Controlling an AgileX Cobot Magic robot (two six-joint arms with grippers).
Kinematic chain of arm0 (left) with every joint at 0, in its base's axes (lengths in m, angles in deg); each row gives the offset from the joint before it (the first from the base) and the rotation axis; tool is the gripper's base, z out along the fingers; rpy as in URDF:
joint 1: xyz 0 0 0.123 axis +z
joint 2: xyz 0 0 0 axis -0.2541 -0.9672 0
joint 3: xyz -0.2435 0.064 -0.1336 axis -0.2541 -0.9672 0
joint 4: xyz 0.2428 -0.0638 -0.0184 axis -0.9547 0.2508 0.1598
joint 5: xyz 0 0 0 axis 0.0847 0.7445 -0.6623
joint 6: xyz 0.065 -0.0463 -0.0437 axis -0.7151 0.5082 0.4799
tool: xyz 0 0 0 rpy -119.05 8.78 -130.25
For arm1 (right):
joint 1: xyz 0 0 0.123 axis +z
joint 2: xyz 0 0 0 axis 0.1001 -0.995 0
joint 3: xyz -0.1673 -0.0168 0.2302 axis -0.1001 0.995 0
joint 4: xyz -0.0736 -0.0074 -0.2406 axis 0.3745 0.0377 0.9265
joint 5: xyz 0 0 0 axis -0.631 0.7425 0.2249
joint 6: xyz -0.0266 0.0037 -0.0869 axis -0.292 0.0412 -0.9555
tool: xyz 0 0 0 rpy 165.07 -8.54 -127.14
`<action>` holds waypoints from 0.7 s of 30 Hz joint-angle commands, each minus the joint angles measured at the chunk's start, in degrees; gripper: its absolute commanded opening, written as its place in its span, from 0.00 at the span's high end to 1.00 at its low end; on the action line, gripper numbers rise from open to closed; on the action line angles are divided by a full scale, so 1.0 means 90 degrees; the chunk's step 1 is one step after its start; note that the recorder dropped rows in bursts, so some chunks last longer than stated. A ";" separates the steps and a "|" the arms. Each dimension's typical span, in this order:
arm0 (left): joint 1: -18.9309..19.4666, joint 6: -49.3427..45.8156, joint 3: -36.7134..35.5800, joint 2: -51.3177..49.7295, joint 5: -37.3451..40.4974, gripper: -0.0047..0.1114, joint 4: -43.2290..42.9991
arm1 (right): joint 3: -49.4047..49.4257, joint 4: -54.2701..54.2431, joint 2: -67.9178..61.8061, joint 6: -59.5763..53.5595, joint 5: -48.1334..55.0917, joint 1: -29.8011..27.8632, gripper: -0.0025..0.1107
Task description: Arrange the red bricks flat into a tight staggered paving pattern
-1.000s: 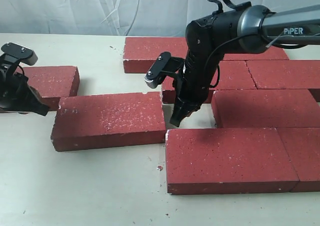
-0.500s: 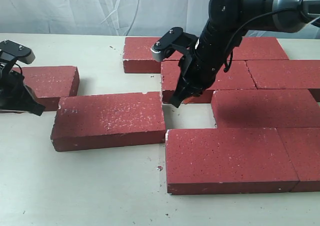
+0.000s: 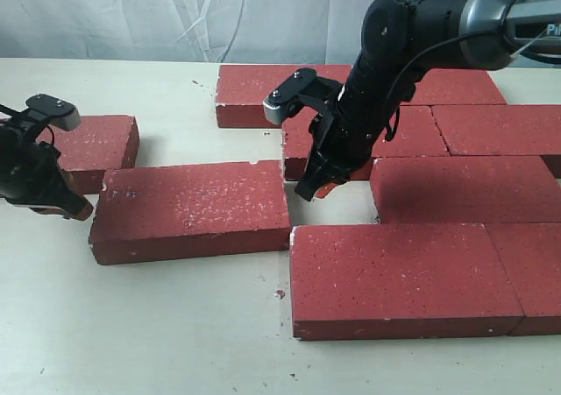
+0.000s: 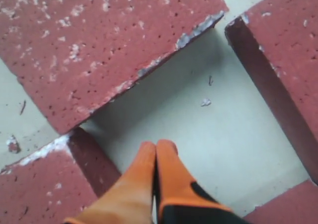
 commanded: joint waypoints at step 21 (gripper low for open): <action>-0.0011 -0.0700 0.0042 -0.0021 -0.0034 0.96 0.0960 | 0.0023 -0.1026 -0.0599 -0.0637 -0.0861 0.0025 0.99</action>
